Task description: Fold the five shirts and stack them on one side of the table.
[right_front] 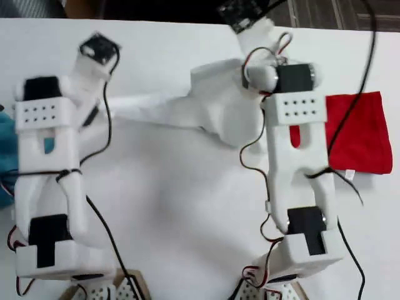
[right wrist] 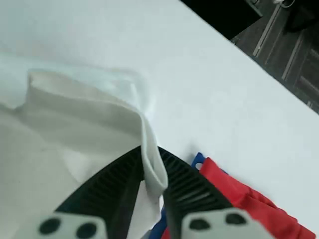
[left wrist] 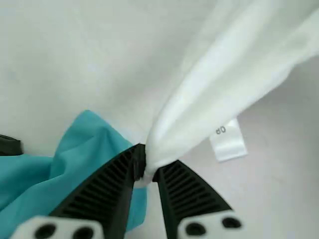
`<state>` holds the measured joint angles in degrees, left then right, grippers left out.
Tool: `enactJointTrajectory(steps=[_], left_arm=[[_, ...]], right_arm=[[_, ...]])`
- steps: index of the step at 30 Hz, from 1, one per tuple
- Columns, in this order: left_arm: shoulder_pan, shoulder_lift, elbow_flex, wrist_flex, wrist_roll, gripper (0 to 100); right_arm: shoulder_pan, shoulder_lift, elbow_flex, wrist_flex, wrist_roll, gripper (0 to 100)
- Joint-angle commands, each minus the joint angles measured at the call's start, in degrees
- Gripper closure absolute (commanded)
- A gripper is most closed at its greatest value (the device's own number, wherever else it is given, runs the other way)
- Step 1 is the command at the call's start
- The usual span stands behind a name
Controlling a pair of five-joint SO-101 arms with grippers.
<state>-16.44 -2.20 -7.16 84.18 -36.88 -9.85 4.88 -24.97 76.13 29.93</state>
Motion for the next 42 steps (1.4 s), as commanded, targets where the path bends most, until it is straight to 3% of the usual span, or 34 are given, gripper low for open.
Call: enactJointTrajectory(steps=[1, 6, 15, 24, 32, 42], left_arm=[[0.7, -3.25, -10.51, 7.56, -0.88, 98], [0.44, -3.34, -22.11, 17.58, -0.88, 98], [-1.58, -8.62, -28.44, 17.49, -1.23, 98], [-1.93, -14.51, -27.38, 12.22, -1.23, 98], [-1.93, -14.51, -17.1, 0.18, 1.32, 98], [-1.76, -17.93, -9.27, -0.53, 1.49, 98]], right_arm=[[1.27, -5.23, -6.24, 2.15, 0.53, 97.7], [1.01, -12.88, -12.22, 4.09, 0.53, 97.8], [4.0, -19.21, -12.92, 1.89, 0.53, 97.8], [5.05, -19.74, -13.98, -5.14, 0.53, 97.8], [5.05, -12.18, -14.42, -12.79, 0.09, 97.8], [3.65, -15.16, -14.42, -5.05, 0.18, 97.8]])
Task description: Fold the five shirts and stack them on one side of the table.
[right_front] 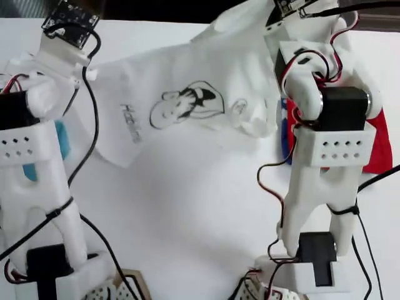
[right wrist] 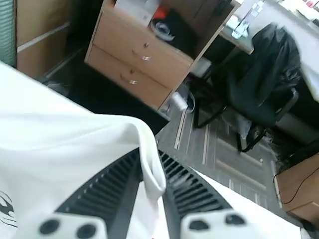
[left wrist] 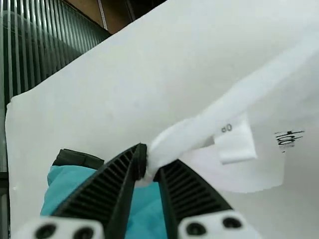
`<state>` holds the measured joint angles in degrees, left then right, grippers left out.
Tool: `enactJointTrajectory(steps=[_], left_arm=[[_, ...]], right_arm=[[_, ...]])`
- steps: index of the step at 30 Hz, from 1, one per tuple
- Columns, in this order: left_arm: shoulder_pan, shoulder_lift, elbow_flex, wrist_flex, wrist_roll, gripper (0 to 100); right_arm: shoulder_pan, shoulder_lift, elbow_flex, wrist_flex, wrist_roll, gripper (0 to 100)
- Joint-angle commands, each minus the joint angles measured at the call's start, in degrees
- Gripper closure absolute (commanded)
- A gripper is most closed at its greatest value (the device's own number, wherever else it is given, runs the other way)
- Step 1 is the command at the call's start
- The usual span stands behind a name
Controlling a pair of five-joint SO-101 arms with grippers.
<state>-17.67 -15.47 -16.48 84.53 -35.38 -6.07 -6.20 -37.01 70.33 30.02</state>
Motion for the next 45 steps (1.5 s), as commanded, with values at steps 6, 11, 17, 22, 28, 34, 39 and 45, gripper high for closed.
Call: enactJointTrajectory(steps=[6, 11, 17, 22, 28, 34, 39, 45], left_arm=[[-0.35, -12.13, 0.48, 2.64, 0.0, 98], [-0.7, -16.62, 0.57, 3.69, 0.0, 98], [-0.7, -17.41, 3.82, 3.78, -0.09, 98], [-3.16, -17.58, 3.38, 3.52, -0.09, 98], [-10.29, -17.58, -4.26, 3.78, -1.58, 98], [-10.9, -17.58, -5.32, 3.43, -3.34, 98], [-10.81, -17.49, -5.05, -0.09, -2.99, 98], [-10.73, -17.41, -5.32, -6.77, -2.81, 98]], right_arm=[[-0.57, -13.85, -2.37, 1.45, 0.44, 97.8], [-3.65, -22.99, -2.37, 0.92, 0.53, 97.8], [-5.58, -29.32, -2.37, -2.07, 4.31, 97.8], [-5.58, -31.6, -2.37, -1.36, 4.48, 97.8], [-5.58, -34.33, -2.37, -0.92, 4.13, 97.8], [-5.58, -33.89, -1.93, -1.01, 4.4, 97.8], [-5.23, -31.87, -1.93, -1.27, 4.48, 97.8], [-5.14, -27.3, -2.29, -1.27, 4.48, 97.8]])
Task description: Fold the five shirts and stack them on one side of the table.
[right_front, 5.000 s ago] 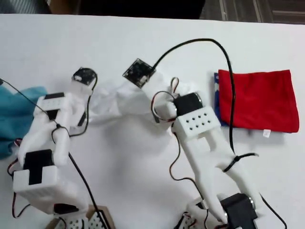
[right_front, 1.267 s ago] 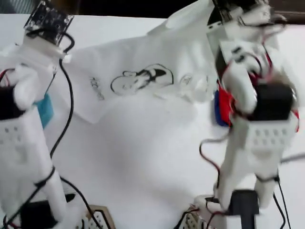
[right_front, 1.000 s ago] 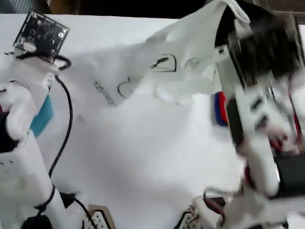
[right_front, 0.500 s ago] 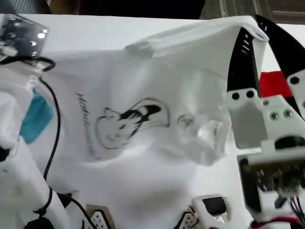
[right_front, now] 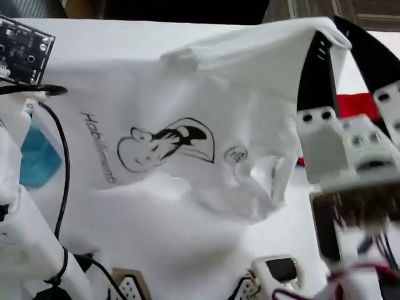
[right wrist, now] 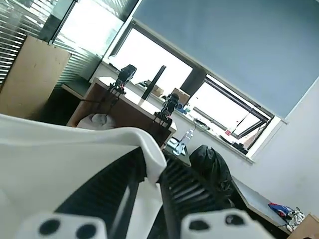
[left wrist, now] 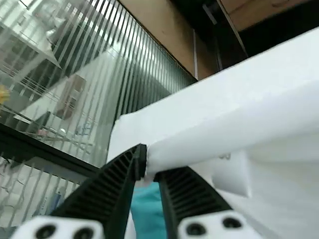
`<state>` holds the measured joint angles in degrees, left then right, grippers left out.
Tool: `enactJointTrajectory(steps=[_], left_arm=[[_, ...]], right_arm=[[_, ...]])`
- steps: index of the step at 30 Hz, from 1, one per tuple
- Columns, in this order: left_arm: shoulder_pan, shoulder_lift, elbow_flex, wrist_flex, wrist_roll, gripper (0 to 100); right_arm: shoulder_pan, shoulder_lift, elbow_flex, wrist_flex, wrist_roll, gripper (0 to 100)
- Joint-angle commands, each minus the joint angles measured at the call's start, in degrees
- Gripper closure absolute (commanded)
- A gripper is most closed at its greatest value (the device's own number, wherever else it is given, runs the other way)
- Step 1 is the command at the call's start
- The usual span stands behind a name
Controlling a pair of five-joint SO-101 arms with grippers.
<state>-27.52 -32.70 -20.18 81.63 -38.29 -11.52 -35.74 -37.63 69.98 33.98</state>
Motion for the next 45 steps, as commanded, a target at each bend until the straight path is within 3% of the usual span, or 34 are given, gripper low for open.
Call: enactJointTrajectory(steps=[1, 10, 21, 29, 38, 45], left_arm=[[-0.88, -0.18, -1.63, -4.57, 0.09, 98], [-0.79, -0.35, -1.63, -4.84, 0.18, 98], [-0.79, -7.21, -1.1, 0.88, 0.18, 98], [-0.7, -9.85, -0.57, 1.76, 0.18, 98], [3.69, -2.9, 13.93, -11.52, 0.18, 98], [5.98, 8.79, 15.96, -22.42, -0.09, 98]], right_arm=[[0.22, 2.86, -1.67, -0.92, 0.53, 97.8], [0.22, 4.88, -1.76, -0.84, 0.53, 97.8], [-0.13, -4.97, -6.95, 8.84, 0.18, 97.8], [-0.22, -7.16, -6.86, 9.19, 0.18, 97.8], [0.22, 6.46, 1.32, -0.13, 0.53, 97.7], [0.4, 21.58, 4.31, -12.7, 0.53, 97.7]])
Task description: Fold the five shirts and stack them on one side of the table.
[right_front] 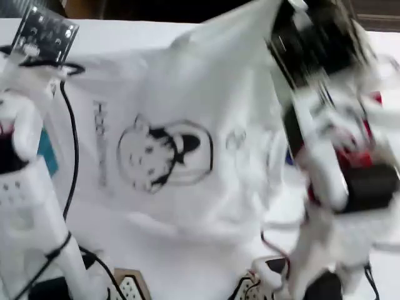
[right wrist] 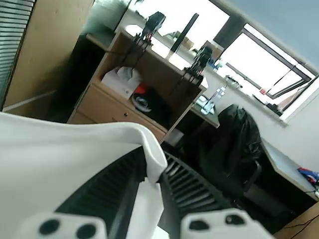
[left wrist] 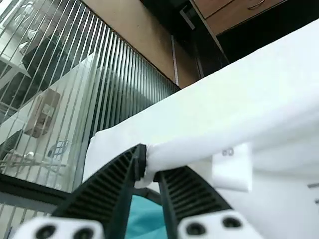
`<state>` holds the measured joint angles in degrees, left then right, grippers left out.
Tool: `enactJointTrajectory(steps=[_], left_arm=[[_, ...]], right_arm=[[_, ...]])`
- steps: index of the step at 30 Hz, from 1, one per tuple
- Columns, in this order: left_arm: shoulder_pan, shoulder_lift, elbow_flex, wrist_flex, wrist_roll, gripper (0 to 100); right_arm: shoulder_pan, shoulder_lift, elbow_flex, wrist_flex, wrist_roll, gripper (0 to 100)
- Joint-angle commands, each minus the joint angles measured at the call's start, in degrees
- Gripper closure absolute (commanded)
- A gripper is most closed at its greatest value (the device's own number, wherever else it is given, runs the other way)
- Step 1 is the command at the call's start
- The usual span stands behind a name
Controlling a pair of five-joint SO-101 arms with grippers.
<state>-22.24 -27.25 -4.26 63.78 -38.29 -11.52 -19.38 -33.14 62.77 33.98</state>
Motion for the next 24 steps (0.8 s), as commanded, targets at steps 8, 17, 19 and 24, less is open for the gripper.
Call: enactJointTrajectory(steps=[8, 17, 19, 24], left_arm=[[0.7, 11.52, -1.45, -7.65, -0.18, 98], [0.79, 21.71, -1.27, -3.96, -0.26, 98], [0.79, 24.35, -1.27, -3.52, -0.26, 98], [0.79, 29.19, -1.8, -3.69, -0.26, 98]], right_arm=[[3.21, 19.03, 0.09, -13.93, 0.53, 97.7], [3.3, 26.77, 0.18, -2.15, 0.44, 97.7], [3.3, 27.82, 0.18, 0.57, 0.44, 97.7], [4.18, 28.7, 0.26, 2.51, 0.44, 97.7]])
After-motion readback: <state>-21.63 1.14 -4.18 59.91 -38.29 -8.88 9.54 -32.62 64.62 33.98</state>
